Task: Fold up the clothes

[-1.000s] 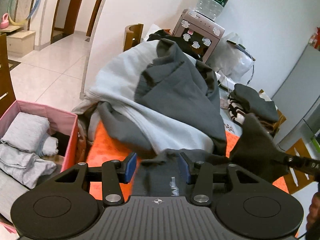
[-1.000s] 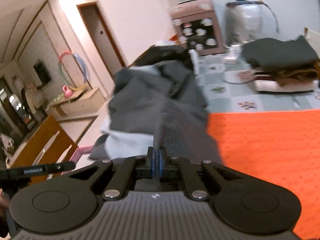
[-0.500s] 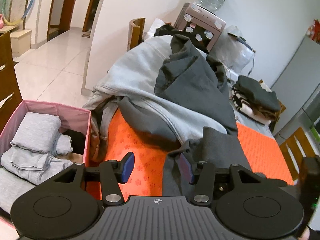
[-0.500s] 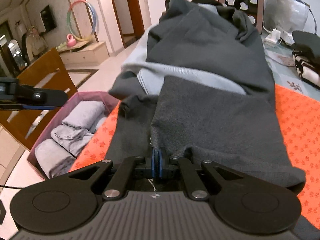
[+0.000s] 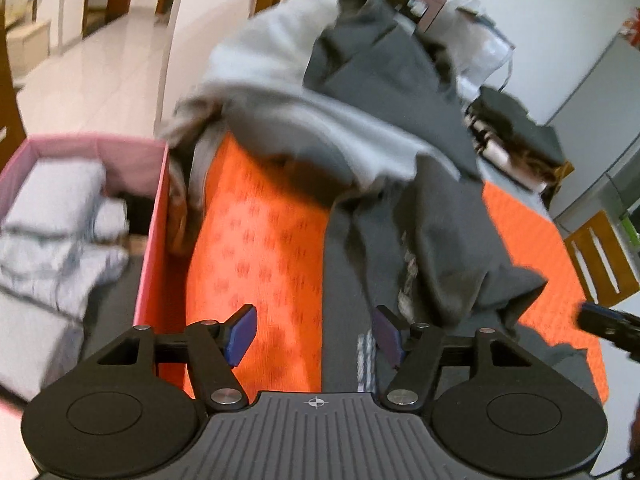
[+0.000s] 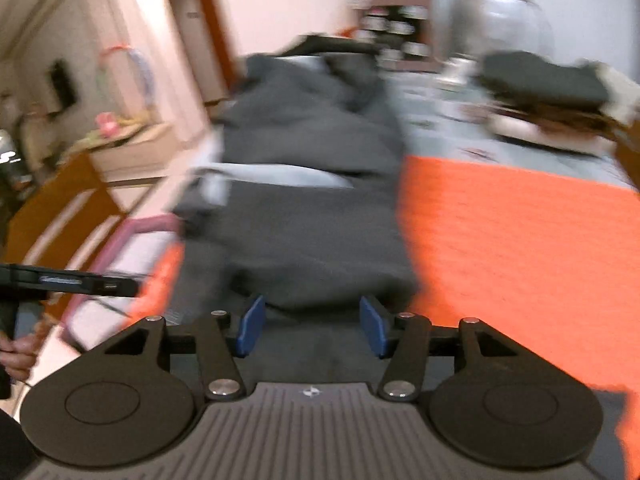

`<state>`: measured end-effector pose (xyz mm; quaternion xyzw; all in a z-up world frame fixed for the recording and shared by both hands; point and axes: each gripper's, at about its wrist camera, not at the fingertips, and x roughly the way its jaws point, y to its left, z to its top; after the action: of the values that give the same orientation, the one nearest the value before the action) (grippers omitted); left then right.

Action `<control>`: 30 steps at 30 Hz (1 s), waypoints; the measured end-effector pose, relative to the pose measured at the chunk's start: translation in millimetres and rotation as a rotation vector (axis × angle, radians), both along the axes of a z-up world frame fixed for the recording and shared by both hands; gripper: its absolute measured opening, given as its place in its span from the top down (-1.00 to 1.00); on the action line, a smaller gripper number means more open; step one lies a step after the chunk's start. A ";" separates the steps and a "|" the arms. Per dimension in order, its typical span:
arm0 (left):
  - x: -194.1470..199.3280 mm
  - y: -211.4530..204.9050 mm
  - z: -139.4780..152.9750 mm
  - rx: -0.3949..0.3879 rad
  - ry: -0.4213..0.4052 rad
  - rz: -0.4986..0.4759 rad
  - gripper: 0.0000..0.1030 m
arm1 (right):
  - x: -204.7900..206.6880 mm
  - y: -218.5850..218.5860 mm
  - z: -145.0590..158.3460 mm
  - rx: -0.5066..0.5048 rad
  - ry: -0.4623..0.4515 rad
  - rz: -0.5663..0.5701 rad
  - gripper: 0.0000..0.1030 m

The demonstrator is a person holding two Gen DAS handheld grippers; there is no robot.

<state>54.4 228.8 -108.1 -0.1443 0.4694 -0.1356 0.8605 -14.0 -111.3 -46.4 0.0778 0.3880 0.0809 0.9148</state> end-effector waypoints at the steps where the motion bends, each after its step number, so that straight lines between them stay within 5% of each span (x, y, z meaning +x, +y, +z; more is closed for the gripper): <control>1: -2.6 -1.0 -4.0 0.001 0.016 0.001 -0.29 | -8.8 -17.1 -2.4 -0.011 0.017 -0.047 -0.17; 4: -15.8 -5.0 -8.3 -0.006 0.046 -0.019 -0.29 | -35.4 -67.7 -10.7 -0.027 0.063 -0.185 -0.17; 12: -42.5 -20.3 0.0 -0.006 0.110 -0.091 -0.29 | -91.9 -184.5 -44.3 0.128 0.115 -0.508 -0.18; 16: -57.8 -28.7 1.6 0.005 0.139 -0.114 -0.30 | -105.5 -215.0 -63.7 0.170 0.136 -0.551 -0.18; 26: -101.0 -51.0 -4.2 0.042 0.162 0.002 -0.28 | -123.4 -237.1 -106.0 0.294 0.195 -0.521 -0.15; 30: -118.2 -59.2 -14.2 0.061 0.181 0.080 -0.08 | -127.1 -234.2 -107.7 0.278 0.206 -0.469 0.07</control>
<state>-63.7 169.7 -122.4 -0.1483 0.5431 -0.0732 0.8232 -141.0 -345.5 -154.1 0.2978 0.4355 -0.0888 0.8448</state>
